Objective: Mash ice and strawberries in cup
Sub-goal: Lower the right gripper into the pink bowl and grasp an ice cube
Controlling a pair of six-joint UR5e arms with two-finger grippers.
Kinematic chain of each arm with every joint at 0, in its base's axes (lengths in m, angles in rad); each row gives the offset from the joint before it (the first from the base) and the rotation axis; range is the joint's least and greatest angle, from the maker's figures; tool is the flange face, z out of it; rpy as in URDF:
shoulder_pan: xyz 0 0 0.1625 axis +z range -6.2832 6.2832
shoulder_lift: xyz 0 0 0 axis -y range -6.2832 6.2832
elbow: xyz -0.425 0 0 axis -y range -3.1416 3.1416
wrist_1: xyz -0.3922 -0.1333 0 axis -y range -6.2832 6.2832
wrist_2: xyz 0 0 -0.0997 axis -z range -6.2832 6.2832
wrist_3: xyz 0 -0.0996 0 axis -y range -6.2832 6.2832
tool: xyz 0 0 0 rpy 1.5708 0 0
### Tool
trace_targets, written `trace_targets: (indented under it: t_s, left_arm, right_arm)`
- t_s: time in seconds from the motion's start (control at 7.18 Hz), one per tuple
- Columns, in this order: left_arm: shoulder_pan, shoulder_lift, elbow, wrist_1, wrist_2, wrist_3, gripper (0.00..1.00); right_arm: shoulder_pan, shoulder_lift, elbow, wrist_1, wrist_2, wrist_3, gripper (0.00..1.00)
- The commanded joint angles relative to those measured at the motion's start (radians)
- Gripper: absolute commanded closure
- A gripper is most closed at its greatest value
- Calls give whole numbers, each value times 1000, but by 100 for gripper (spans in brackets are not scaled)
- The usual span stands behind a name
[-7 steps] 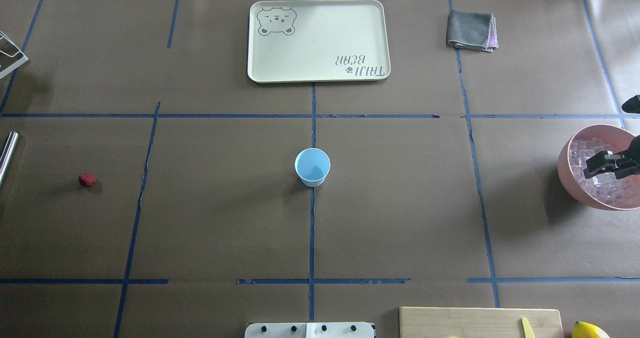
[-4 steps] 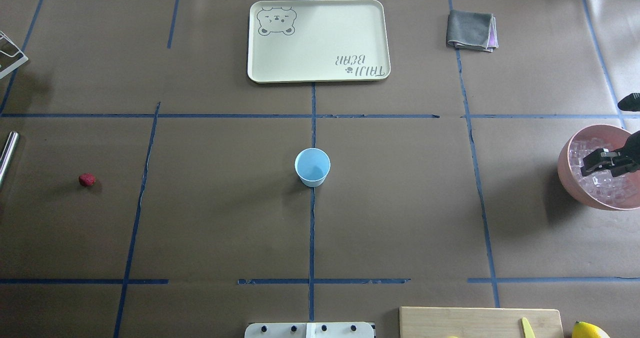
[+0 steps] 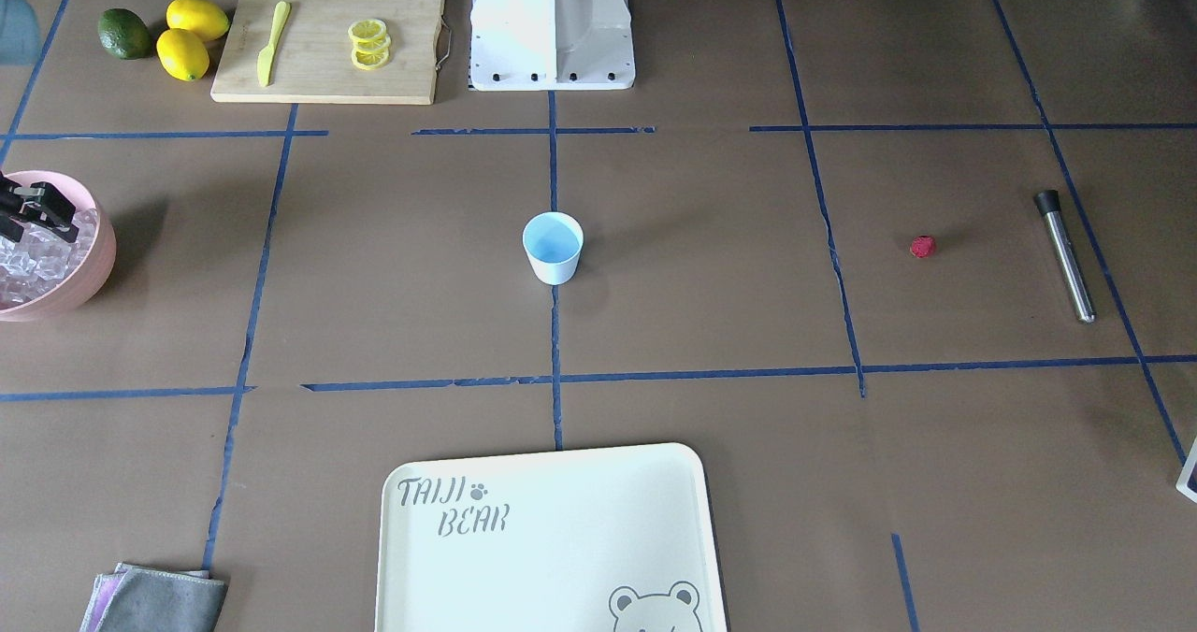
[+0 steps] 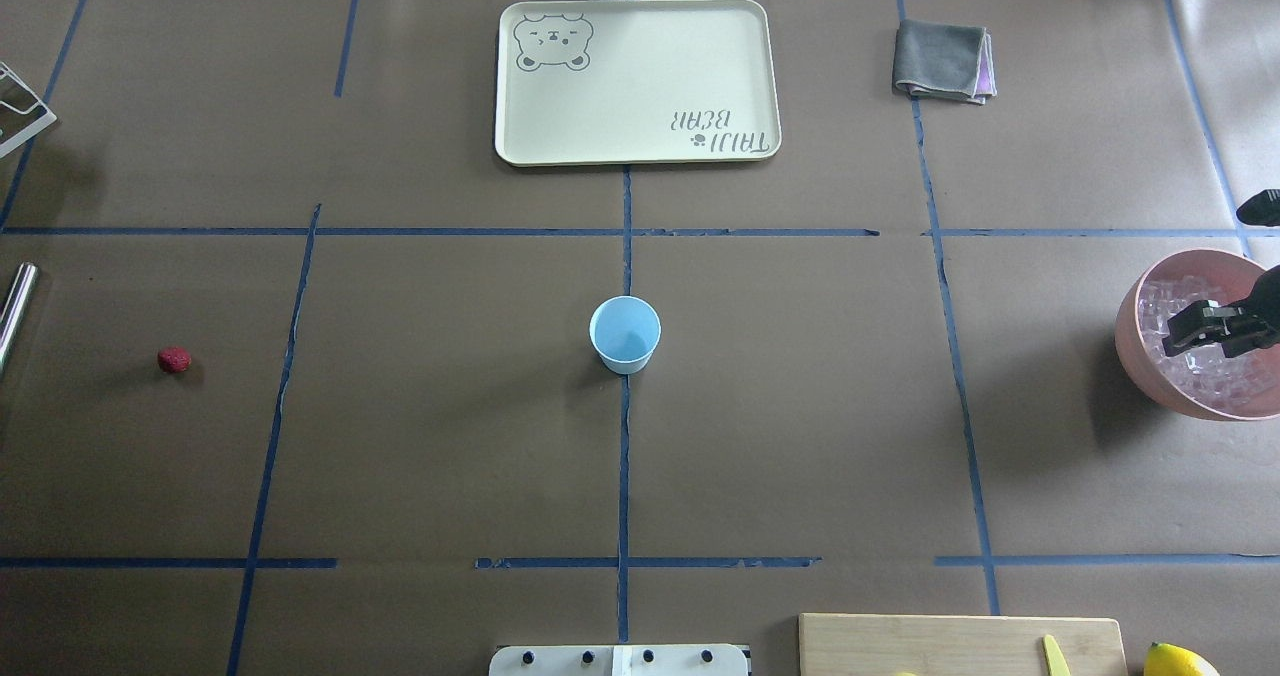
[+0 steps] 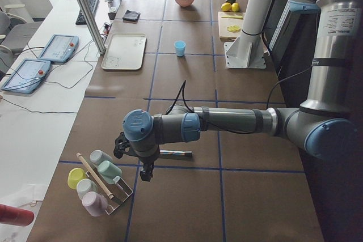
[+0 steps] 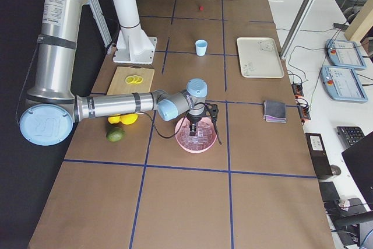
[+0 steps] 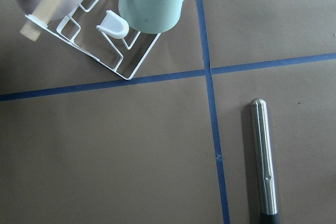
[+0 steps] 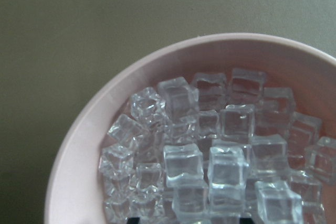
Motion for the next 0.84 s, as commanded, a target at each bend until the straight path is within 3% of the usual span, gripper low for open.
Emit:
trace_targets:
  t_s: [0.0,0.28,0.42,0.7]
  left_arm:
    - [0,-1,0,0,0,-1,0]
    - [0,-3,-11,0,0,-29,0]
    - [0,-3,-14,2,0,-30,0]
    - [0,2,-37,2,2,-50,0]
  right_arm:
    - [0,-1,0,-1,2,0,34]
    - [0,-2,3,-1,1,-2,90]
    - [0,-4,3,-2,-1,-2,100]
    - [12,-36,72,-10,4,-2,100]
